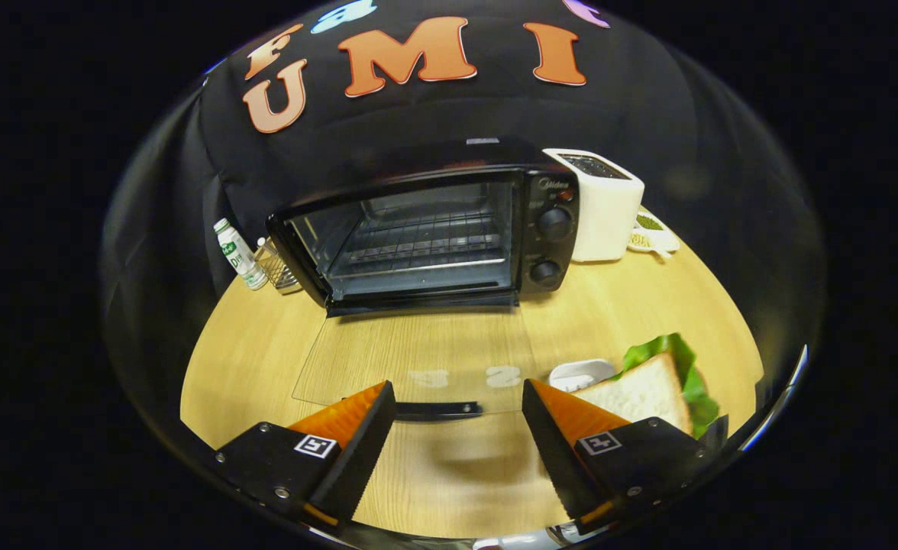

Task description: Open the toaster oven, put the food inside, and close the toaster oven door.

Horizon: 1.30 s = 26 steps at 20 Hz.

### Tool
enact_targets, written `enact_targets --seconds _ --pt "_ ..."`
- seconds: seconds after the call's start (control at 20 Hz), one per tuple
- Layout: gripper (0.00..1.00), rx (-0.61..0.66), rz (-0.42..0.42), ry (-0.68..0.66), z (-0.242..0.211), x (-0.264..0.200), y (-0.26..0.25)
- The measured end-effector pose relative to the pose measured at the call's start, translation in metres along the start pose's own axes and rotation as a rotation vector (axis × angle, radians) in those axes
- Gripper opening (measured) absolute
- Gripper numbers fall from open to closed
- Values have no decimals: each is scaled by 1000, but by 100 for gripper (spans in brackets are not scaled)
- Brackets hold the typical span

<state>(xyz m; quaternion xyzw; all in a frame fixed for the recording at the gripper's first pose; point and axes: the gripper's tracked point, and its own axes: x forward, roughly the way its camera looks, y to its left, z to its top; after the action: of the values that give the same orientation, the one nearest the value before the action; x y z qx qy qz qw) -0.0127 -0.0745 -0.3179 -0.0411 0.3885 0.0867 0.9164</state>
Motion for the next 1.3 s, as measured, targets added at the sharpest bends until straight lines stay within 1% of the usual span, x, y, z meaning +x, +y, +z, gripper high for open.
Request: enact_targets --seconds 0.1,0.25,0.35,0.5,0.6,0.7,0.9,1.05,1.15,1.2,1.25,1.3 --pt "99 -5 23 16 13 -8 -21" --pt "99 -7 20 55 26 -16 -63" --pt "98 2 34 80 30 -20 -88" --pt "98 30 39 125 26 -21 -125" --pt "99 40 58 160 17 -21 -141" --pt "99 56 90 218 2 -21 -150" --pt "99 131 203 329 -23 -20 -149" --pt "98 168 226 421 -44 -10 -153" --pt "93 186 239 459 -54 -2 -154" --pt "82 200 246 471 -56 2 -152" --pt "76 211 253 481 -56 4 -151" --pt "63 225 267 489 -55 3 -147"
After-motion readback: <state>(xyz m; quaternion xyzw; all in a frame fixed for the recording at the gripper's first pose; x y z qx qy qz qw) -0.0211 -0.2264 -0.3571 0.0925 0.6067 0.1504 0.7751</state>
